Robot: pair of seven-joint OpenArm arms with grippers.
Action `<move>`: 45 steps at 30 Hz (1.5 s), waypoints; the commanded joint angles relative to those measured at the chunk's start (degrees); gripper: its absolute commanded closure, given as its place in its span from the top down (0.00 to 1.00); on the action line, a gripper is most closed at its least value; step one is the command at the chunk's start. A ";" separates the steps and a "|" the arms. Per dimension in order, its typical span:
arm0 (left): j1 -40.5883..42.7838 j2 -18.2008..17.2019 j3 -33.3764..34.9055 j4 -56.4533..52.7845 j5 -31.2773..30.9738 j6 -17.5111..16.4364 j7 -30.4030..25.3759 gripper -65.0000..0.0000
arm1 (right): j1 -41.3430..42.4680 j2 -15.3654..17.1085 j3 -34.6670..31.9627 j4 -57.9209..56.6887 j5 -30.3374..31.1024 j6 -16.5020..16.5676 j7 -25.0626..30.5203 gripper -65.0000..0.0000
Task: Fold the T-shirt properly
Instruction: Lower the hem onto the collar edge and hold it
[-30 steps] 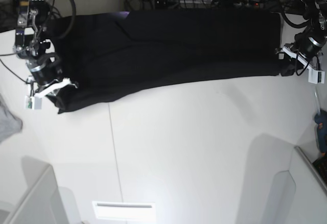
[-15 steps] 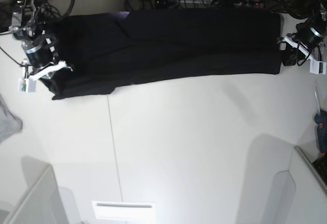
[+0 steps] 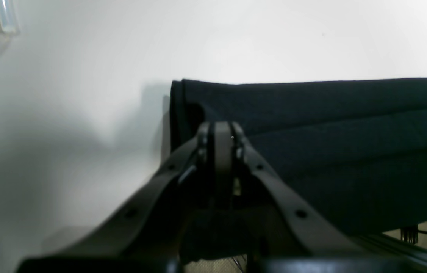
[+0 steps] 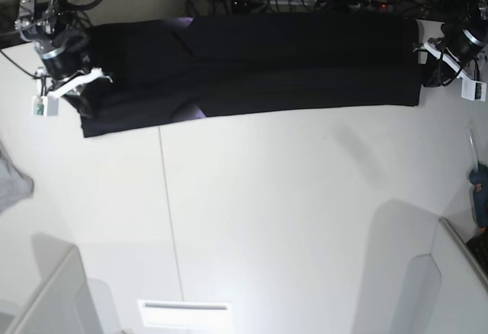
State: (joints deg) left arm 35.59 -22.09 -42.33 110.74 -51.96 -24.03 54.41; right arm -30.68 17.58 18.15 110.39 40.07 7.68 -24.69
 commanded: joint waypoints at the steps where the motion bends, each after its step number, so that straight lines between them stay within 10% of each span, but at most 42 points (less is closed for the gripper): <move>1: 1.11 -0.81 -0.71 0.87 -0.56 -0.10 -1.36 0.00 | -0.14 0.66 0.44 1.22 0.32 0.19 1.43 0.00; 45: 3.75 0.15 -0.27 0.69 5.68 -0.10 -1.18 0.00 | -9.90 -6.02 4.05 -0.37 -0.21 0.45 -0.94 0.00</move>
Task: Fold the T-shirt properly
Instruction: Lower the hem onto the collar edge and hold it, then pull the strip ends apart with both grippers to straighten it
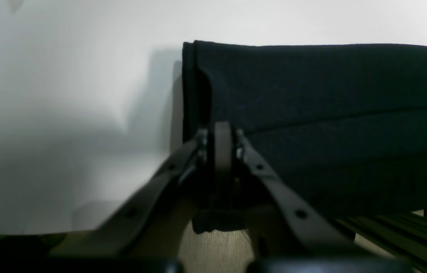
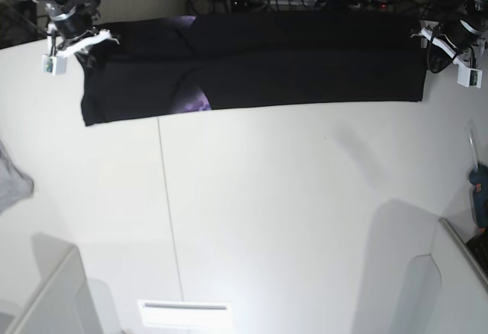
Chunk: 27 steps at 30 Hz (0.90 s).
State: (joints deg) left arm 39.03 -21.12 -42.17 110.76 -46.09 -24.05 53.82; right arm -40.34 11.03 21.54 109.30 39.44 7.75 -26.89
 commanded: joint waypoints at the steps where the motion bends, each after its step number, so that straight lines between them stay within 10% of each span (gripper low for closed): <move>1: 0.32 -0.81 -0.42 0.67 -0.20 -0.08 -0.59 0.00 | -0.23 0.53 0.66 0.73 0.43 0.38 1.27 0.00; 7: 0.32 -0.81 -0.86 0.58 -0.20 -0.08 -0.59 0.00 | -0.41 -0.08 0.75 0.73 0.43 0.30 1.27 0.06; 12: 0.40 -0.81 -1.04 0.58 -0.20 -0.08 -0.59 0.48 | -0.32 -0.79 2.68 0.64 0.43 0.30 1.27 0.38; 17: 0.40 -0.81 -1.04 0.84 -0.46 -0.08 -0.86 0.70 | -0.50 -2.37 6.11 0.81 0.43 0.38 3.20 0.38; 20: 0.23 0.51 -1.12 1.64 -0.73 -0.08 -0.94 0.63 | -0.67 -3.25 7.25 1.61 0.43 0.56 7.25 0.39; 23: -0.21 2.97 -1.12 1.99 -0.73 -0.08 -0.94 0.34 | -0.32 -3.16 6.46 2.66 0.43 6.10 8.04 0.37; 25: -1.18 4.47 -0.68 1.90 -0.55 -0.08 -0.94 0.00 | -0.06 -3.16 6.11 2.92 0.43 12.25 7.95 0.27; 27: -2.76 5.78 -0.51 1.28 -0.11 -0.08 -0.77 0.00 | 1.70 -3.25 6.02 2.57 0.43 15.86 6.98 0.05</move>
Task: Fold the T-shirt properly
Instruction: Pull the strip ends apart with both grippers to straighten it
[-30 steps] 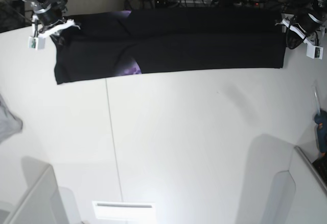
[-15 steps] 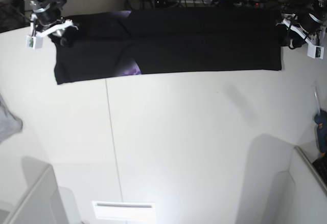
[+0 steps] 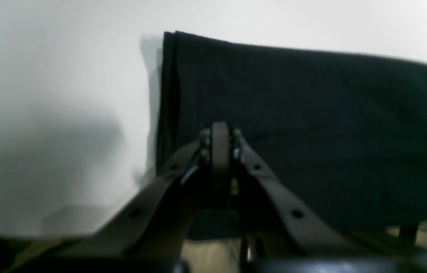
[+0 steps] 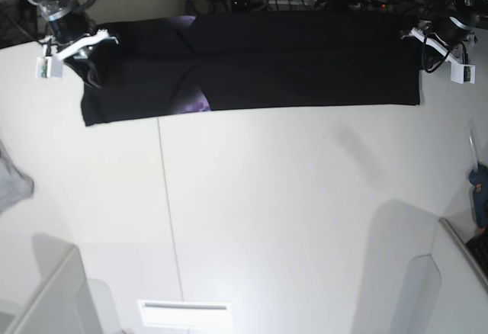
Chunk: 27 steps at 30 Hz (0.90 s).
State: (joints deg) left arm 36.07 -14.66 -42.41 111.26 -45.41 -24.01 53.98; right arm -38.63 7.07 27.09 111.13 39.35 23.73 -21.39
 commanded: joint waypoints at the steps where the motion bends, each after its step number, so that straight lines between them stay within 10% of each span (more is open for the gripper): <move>1: -0.51 -0.16 -0.27 0.25 -0.09 -0.12 -0.83 0.00 | 0.96 0.71 0.47 0.12 0.51 -0.21 -0.63 0.00; 5: -3.15 2.92 -0.18 -0.19 8.53 -0.12 -1.01 0.00 | 5.62 0.71 0.64 -3.66 0.43 -0.12 -8.72 0.00; 27: -10.10 4.59 7.47 -13.46 24.79 -0.03 -1.27 0.00 | 16.52 -1.58 0.73 -18.96 -17.24 0.14 -8.63 0.00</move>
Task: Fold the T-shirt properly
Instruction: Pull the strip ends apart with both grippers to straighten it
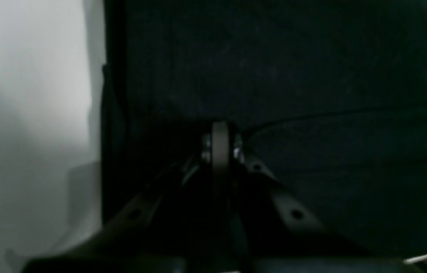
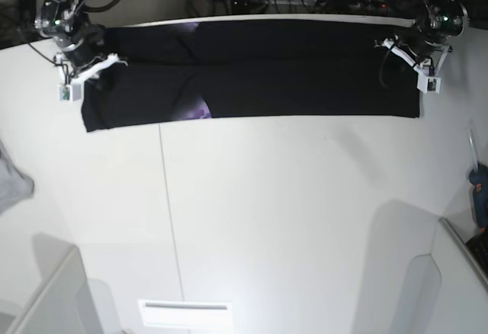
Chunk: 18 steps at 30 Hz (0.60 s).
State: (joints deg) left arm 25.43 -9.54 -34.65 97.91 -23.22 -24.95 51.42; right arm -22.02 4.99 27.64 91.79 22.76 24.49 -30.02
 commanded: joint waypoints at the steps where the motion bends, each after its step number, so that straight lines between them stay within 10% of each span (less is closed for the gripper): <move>1: -0.07 -0.53 -0.20 -0.02 2.78 0.91 1.28 0.00 | 0.53 0.50 0.19 -0.14 -1.09 -0.62 -0.09 0.00; 18: -12.11 -3.16 -0.20 -7.67 3.14 1.08 1.81 0.00 | 14.24 0.50 0.01 -10.87 -1.53 -2.03 -0.44 0.00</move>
State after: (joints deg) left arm 13.41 -11.86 -34.50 89.93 -22.02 -24.91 52.58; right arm -8.10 4.71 27.49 80.53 22.31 23.81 -30.15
